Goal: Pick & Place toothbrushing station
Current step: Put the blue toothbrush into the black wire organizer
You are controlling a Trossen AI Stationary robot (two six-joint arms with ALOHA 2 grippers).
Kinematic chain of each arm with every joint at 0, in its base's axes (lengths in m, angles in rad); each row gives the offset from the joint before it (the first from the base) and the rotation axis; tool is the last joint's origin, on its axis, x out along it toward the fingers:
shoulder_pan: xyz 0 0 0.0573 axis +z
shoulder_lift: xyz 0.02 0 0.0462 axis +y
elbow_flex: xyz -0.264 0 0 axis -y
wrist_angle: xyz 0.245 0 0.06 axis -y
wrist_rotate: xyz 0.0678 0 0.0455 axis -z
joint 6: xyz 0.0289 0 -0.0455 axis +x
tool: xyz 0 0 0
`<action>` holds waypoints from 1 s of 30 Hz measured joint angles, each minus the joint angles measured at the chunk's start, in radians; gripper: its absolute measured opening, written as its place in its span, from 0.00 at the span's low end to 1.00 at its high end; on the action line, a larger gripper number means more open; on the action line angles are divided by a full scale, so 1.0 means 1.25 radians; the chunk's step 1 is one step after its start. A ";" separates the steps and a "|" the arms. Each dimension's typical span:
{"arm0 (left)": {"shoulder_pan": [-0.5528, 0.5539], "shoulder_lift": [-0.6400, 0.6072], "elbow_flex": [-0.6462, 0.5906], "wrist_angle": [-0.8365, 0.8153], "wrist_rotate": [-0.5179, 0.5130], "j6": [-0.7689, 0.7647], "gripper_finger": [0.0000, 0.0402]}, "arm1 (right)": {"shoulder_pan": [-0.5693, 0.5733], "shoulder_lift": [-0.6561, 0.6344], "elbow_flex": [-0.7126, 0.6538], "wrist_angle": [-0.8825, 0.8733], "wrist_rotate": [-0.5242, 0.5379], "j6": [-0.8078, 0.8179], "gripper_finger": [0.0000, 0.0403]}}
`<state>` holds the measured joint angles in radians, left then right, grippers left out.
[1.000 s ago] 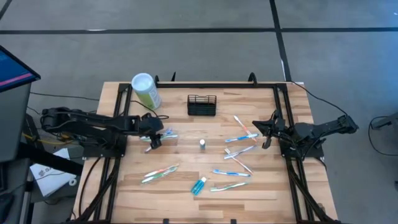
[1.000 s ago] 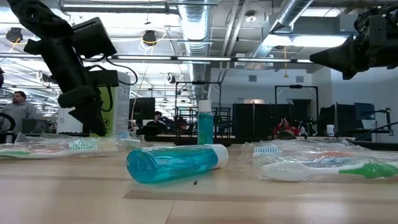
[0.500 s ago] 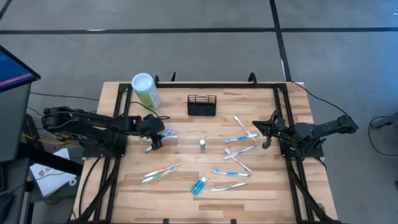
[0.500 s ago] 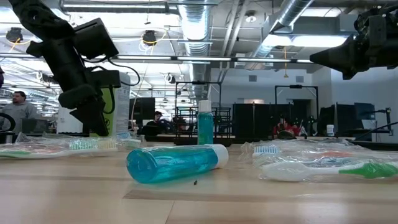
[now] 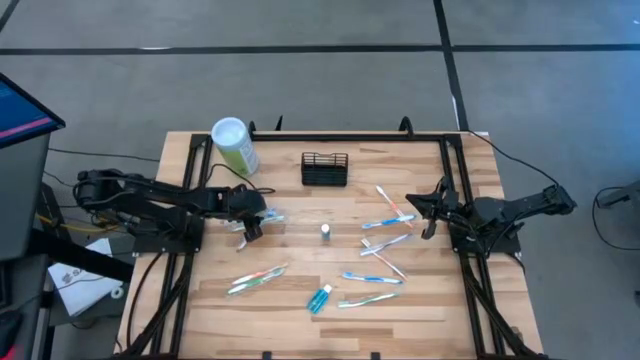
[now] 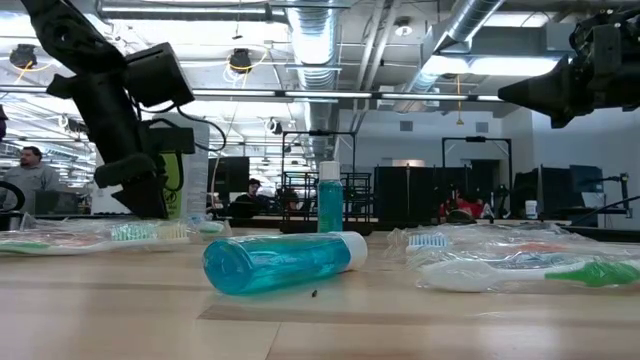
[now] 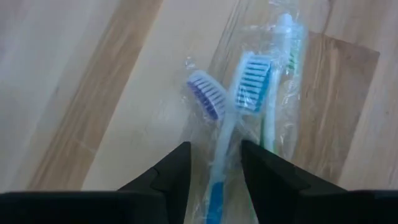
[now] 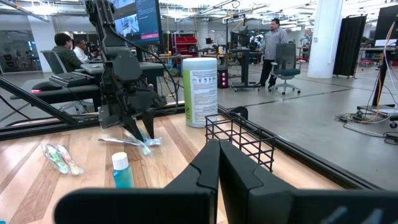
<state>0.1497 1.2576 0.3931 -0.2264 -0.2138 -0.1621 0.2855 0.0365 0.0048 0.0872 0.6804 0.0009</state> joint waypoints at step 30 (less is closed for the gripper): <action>-0.003 -0.224 0.000 0.292 -0.043 -0.002 0.03 | 0.000 0.000 0.000 -0.004 0.000 0.000 0.00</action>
<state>0.1463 0.9781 0.3927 0.1392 -0.2672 -0.1647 0.2855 0.0364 0.0048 0.0826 0.6804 0.0013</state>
